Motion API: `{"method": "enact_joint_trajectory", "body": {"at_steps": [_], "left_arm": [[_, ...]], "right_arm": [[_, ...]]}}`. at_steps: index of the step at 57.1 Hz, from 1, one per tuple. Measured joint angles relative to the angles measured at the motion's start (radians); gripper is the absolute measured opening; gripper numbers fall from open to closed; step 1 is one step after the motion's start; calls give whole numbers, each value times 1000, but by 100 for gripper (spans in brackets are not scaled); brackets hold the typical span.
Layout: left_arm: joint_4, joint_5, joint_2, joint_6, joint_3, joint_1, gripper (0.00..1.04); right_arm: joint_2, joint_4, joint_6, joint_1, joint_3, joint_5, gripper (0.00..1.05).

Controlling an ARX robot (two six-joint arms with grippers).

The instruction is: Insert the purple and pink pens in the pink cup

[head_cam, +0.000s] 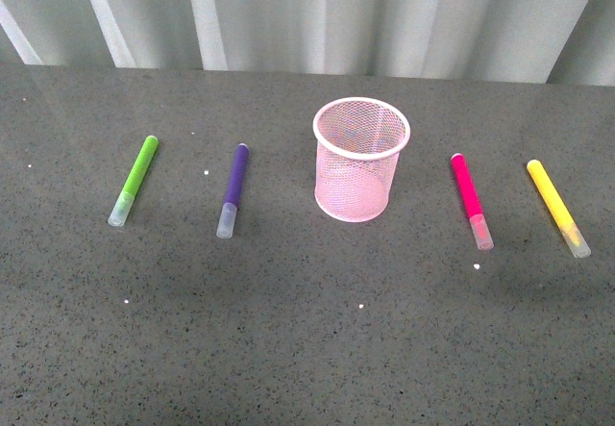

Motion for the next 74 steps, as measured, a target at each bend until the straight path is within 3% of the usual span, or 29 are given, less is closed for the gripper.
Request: {"method": "enact_joint_trajectory", "body": {"at_steps": [74], "left_arm": [[0, 0, 0, 0, 0, 0, 98]], "right_arm": [[0, 0, 0, 0, 0, 0, 98]]}}
